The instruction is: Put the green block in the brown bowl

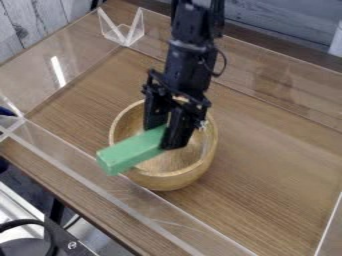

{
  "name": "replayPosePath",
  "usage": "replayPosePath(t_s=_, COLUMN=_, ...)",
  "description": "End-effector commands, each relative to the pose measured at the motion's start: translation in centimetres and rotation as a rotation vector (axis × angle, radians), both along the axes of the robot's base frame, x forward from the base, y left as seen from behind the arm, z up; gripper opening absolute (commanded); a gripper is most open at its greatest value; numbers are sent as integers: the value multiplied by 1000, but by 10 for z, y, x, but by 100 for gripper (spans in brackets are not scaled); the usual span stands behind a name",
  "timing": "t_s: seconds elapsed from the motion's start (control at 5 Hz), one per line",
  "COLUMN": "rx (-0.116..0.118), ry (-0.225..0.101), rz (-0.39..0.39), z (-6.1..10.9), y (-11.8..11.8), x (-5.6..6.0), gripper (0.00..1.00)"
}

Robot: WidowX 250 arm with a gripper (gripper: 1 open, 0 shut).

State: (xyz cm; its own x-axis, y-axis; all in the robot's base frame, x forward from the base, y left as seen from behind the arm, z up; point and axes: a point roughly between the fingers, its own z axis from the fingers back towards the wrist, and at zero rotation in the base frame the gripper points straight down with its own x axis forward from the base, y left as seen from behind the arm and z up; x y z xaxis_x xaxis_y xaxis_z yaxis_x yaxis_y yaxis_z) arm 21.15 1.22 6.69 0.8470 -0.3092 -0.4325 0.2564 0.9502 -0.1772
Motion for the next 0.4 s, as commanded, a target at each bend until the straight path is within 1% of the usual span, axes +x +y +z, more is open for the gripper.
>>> replayPosePath(t_s=0.0, rx=-25, ry=-18, rz=41, z=-10, y=1, x=-5, gripper=0)
replayPosePath(t_s=0.2, rx=-31, ry=-139, rz=20, z=9, y=2, x=0, gripper=100)
